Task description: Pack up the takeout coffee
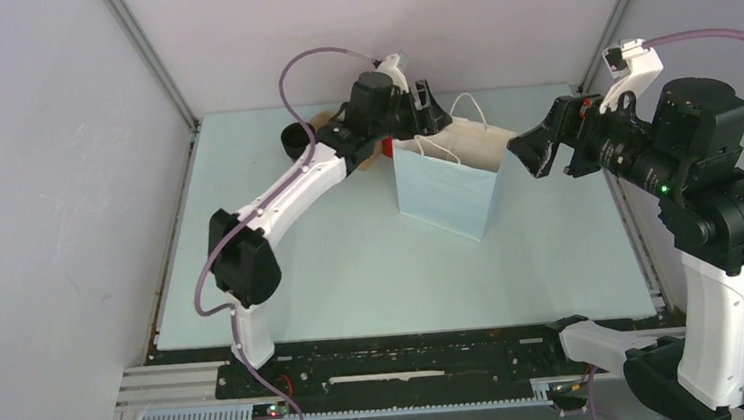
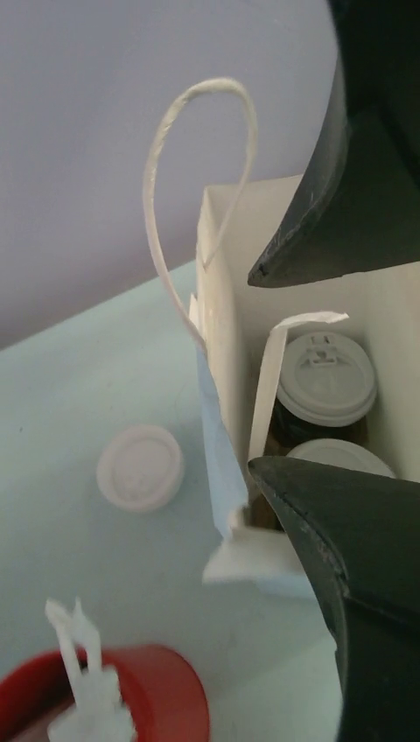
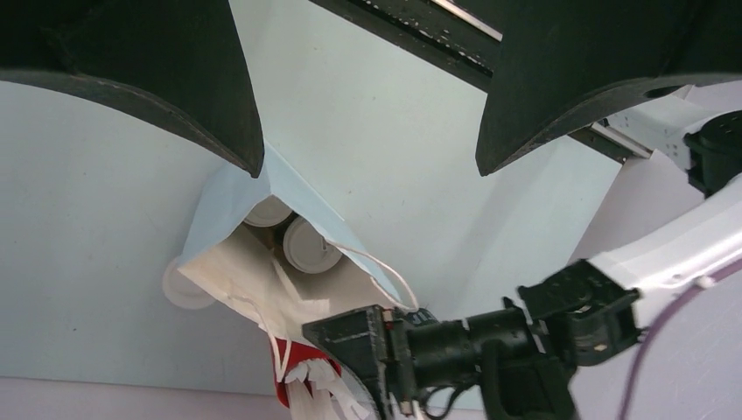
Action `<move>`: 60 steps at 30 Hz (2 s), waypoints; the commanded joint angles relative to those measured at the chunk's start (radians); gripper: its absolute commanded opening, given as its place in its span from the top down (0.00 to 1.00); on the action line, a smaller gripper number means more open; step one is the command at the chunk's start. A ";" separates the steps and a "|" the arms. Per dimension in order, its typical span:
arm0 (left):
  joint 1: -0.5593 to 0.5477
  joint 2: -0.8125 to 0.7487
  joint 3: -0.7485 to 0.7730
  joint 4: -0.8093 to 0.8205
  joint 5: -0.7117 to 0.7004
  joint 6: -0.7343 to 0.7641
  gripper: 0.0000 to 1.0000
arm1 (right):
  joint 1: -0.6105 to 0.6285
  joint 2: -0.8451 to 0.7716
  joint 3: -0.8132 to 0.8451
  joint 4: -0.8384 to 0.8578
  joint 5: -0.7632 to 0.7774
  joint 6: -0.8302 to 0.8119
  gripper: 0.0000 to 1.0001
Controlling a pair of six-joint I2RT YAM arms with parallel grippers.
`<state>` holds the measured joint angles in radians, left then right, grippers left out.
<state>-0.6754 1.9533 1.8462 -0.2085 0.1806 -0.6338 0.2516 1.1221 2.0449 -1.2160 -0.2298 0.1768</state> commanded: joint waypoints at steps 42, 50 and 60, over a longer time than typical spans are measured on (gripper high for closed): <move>0.250 0.147 0.130 0.042 -0.096 -0.070 0.60 | -0.037 0.112 0.026 -0.018 -0.022 -0.008 0.00; 0.241 0.192 0.149 0.096 -0.166 -0.070 0.68 | -0.042 0.117 0.026 -0.018 -0.023 -0.010 0.00; 0.232 0.195 0.144 0.080 -0.209 -0.053 0.69 | -0.046 0.121 0.025 -0.016 -0.026 -0.010 0.00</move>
<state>-0.4370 2.1471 1.9732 -0.1585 0.0059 -0.6922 0.2108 1.2438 2.0392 -1.2461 -0.2455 0.1658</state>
